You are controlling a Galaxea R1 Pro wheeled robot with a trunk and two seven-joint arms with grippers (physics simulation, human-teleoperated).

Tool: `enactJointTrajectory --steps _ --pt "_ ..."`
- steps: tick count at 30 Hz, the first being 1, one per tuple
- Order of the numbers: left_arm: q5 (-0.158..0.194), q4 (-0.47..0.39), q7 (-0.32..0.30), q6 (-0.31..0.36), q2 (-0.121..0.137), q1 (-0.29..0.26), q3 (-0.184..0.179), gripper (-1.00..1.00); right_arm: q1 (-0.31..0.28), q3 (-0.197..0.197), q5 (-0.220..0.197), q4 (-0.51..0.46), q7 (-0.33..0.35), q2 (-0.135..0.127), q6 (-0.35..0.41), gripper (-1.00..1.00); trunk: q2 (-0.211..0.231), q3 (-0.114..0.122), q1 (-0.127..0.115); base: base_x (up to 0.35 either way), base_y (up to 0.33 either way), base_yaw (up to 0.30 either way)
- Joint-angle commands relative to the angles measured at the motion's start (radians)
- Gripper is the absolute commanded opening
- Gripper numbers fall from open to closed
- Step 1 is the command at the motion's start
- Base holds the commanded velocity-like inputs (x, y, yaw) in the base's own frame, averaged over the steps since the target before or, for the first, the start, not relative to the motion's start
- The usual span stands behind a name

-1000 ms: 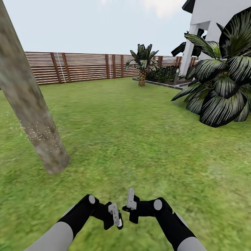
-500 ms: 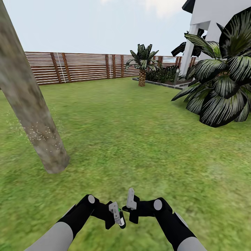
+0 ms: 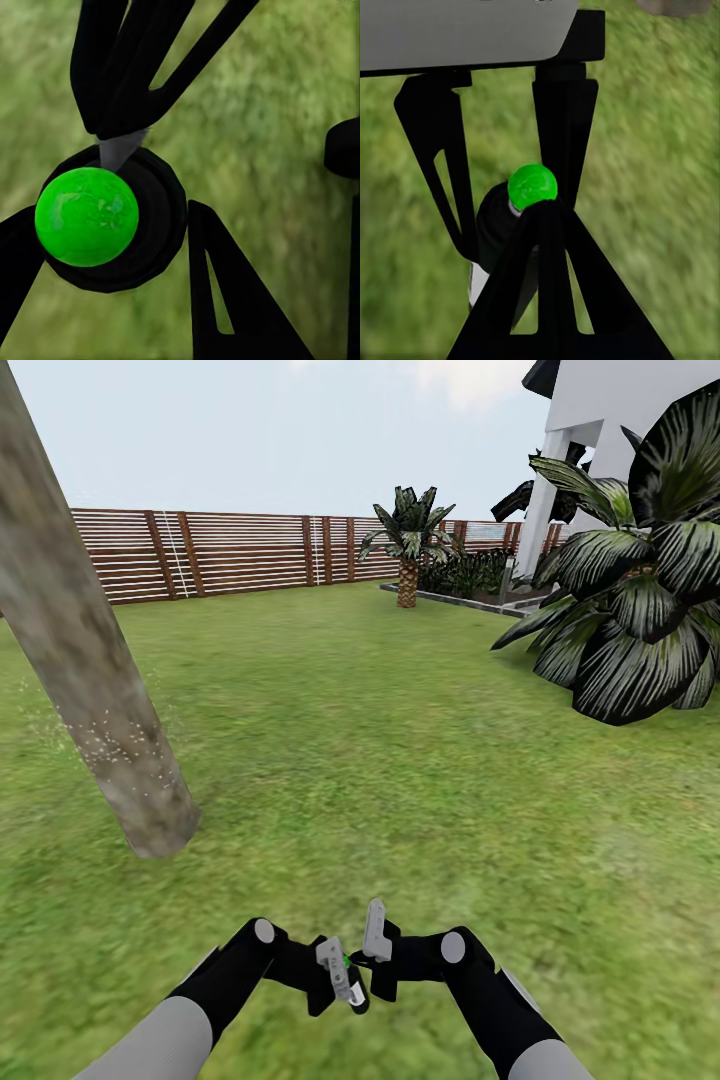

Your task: In the garden, pick up the pesticide atomizer on the floor and spray pesticide onto both trees until each tree trunk is fully covered.

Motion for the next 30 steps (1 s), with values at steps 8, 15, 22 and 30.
enactJointTrajectory --steps 8,15,22,30 --pt "-0.004 -0.002 -0.006 0.002 -0.001 -0.002 0.0 -1.0 0.0 -0.001 0.011 -0.001 0.001 0.0 -0.009 -1.0 0.0 -0.001 0.0 0.0 0.0 0.0" --pt "-0.009 0.002 -0.006 0.001 0.011 -0.002 -0.002 -1.0 0.0 -0.001 0.011 -0.001 0.001 0.0 -0.009 -1.0 0.0 -0.001 0.0 0.0 0.0 0.0" --pt "-0.02 0.012 -0.006 0.003 0.109 0.004 -0.005 -1.0 0.0 -0.001 0.013 0.001 0.001 0.0 -0.01 -1.0 0.0 -0.001 0.0 0.0 0.0 0.0" --pt "-0.017 0.014 0.002 0.002 0.285 0.013 -0.001 -1.0 0.0 -0.005 0.016 0.008 0.001 -0.002 -0.012 1.0 0.0 -0.001 0.0 0.0 0.0 0.0"
